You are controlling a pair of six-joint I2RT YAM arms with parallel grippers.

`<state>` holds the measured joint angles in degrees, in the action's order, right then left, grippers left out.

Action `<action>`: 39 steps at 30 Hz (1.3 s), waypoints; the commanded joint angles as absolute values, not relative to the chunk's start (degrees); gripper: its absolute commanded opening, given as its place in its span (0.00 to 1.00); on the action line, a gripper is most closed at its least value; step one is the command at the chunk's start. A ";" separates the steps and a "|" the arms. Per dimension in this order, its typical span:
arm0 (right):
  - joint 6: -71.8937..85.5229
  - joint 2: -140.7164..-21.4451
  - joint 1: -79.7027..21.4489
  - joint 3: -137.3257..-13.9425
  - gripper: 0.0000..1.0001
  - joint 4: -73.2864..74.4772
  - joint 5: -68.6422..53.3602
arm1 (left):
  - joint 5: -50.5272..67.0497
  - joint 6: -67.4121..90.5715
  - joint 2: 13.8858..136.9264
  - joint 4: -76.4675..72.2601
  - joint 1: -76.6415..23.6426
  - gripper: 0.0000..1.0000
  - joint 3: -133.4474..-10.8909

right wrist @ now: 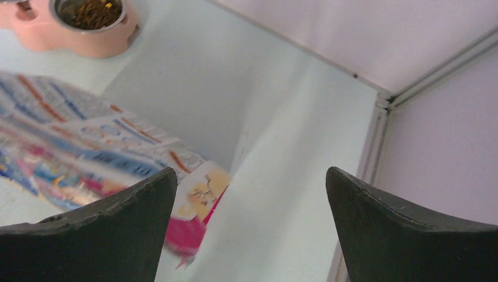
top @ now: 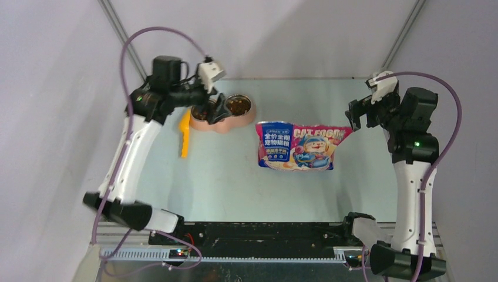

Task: Serve the pet food
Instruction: Place the pet food bag at the center of the board, then reset both arms

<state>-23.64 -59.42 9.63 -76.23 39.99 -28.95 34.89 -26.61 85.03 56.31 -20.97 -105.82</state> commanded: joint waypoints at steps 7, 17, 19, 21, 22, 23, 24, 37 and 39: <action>-20.65 -48.37 10.06 -74.99 1.00 35.49 -15.22 | 15.43 -15.56 52.86 35.23 -8.84 1.00 -73.58; -19.94 -34.74 10.20 -69.35 1.00 40.19 -11.94 | 10.18 -17.39 35.15 41.60 -7.04 1.00 -61.86; -19.55 -33.14 10.20 -69.23 1.00 41.88 -10.76 | 9.54 -17.47 31.64 42.04 -7.10 1.00 -59.86; -18.22 -31.83 10.20 -69.21 1.00 43.82 -10.84 | 9.52 -17.27 28.50 42.84 -7.07 1.00 -58.29; -17.98 -31.60 10.20 -69.23 1.00 44.67 -11.57 | 9.21 -16.49 27.70 43.13 -7.09 1.00 -57.62; -17.96 -31.30 10.20 -69.10 1.00 46.90 -13.57 | 9.09 -16.02 26.35 43.81 -7.06 1.00 -57.42; -17.47 -31.07 10.20 -68.96 1.00 48.59 -14.61 | 8.95 -15.30 25.57 44.18 -7.10 1.00 -57.22; -5.99 -6.79 10.26 -55.38 1.00 43.14 -22.04 | -4.64 -8.63 11.37 39.57 -2.86 1.00 -49.93; -4.58 -5.22 10.43 -55.33 0.99 45.12 -21.65 | -3.14 -8.45 9.18 39.33 -1.37 1.00 -48.90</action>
